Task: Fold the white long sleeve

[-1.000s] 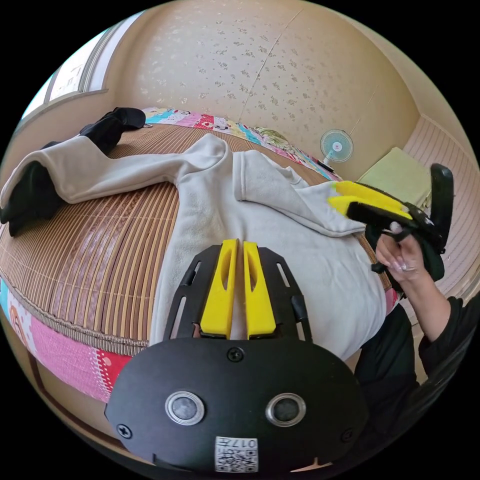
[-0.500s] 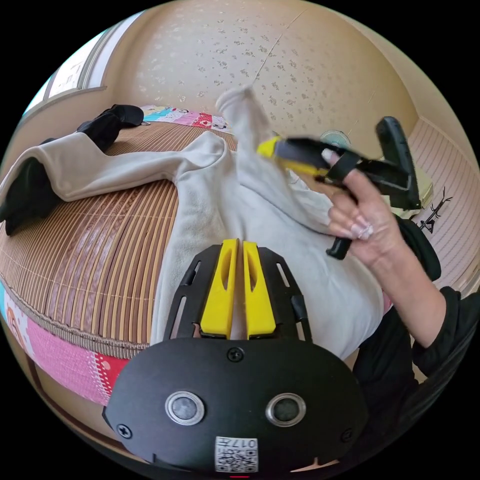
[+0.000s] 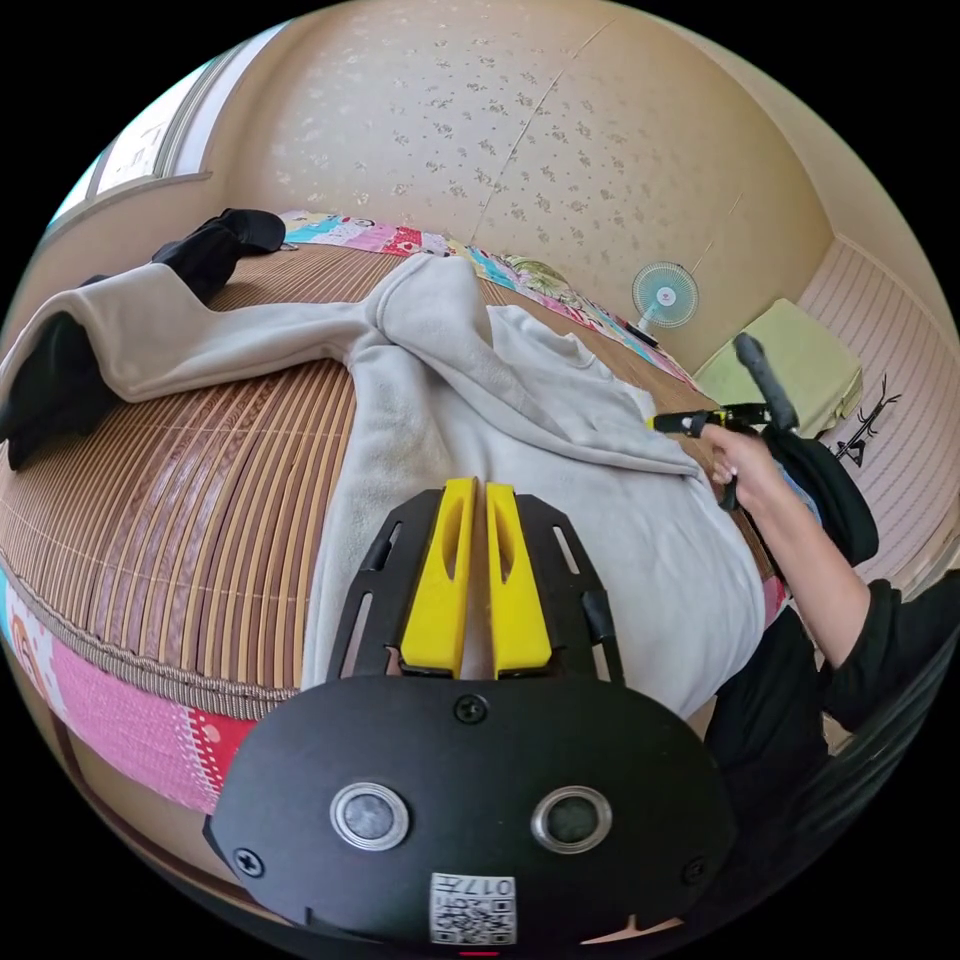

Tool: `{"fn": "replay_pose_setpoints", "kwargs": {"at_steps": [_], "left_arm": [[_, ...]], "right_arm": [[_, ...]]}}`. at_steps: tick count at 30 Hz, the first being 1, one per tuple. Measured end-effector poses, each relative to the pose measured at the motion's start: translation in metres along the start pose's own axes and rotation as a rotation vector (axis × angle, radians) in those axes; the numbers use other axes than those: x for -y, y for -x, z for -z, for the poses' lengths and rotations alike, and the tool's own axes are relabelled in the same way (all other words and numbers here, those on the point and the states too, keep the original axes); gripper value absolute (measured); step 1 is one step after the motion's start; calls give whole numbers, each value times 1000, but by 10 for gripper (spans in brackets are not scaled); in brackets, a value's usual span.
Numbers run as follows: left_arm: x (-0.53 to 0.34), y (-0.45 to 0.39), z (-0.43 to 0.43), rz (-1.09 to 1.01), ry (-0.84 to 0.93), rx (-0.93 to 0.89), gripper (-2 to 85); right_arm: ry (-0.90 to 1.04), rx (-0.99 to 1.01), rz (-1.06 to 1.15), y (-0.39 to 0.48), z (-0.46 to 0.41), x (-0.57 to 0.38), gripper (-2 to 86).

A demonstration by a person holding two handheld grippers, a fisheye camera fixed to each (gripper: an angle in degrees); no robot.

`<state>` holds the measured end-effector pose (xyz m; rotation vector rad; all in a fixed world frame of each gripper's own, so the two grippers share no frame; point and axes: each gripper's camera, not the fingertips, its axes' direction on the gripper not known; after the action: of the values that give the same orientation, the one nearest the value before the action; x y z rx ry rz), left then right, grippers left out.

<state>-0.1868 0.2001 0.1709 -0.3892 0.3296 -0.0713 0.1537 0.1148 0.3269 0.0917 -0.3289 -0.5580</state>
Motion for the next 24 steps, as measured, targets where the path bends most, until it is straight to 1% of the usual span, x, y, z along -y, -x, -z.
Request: {"fn": "replay_pose_setpoints", "kwargs": {"at_steps": [1,2,3,5,7,8,10,12,13,15,16,17,19,20,21,22,24], "left_arm": [[1,-1,0,0,0,0,14],[2,-4,1,0,0,-1,15],[4,-7,1,0,-1,-1,16],[7,-11,2,-1,0,-5,18],[10,-15,3,-4,2,-9,19],[12,-17,3,-3,3,-13,20],[14,-21,4,-2,2,-16,21],[18,-26,6,-2,1,-16,21],[19,-27,7,-3,0,-17,21],[24,-32,9,-2,0,-19,21],[25,-33,10,-1,0,-19,21],[28,-35,11,0,0,-22,22],[31,-38,14,1,0,-21,22],[34,-40,15,1,0,-21,22],[37,-42,17,2,0,-23,21],[38,-42,18,2,0,-25,21],[44,-44,22,3,-1,-39,20]], "right_arm": [[-61,-13,-5,-5,8,-6,51],[-169,-26,-42,-16,24,-18,43],[-223,-79,-129,-31,32,-28,42],[-218,-201,-249,-52,22,-37,43],[-31,-152,-277,-69,-18,-32,48],[-47,-151,-275,-70,-20,-35,54],[-113,-224,-267,-62,-2,-42,73],[-231,-330,-300,-45,33,-57,97],[-275,-318,-303,-38,44,-62,98],[-442,-162,-182,-2,79,-79,100],[-470,-122,-158,7,85,-83,101],[-474,-52,-141,21,91,-88,105],[-347,70,-99,39,89,-88,116],[-213,113,-46,49,81,-89,122],[-146,82,-22,54,73,-98,124],[-147,42,-25,55,69,-106,122],[-205,-160,-67,48,54,-142,115]]}}
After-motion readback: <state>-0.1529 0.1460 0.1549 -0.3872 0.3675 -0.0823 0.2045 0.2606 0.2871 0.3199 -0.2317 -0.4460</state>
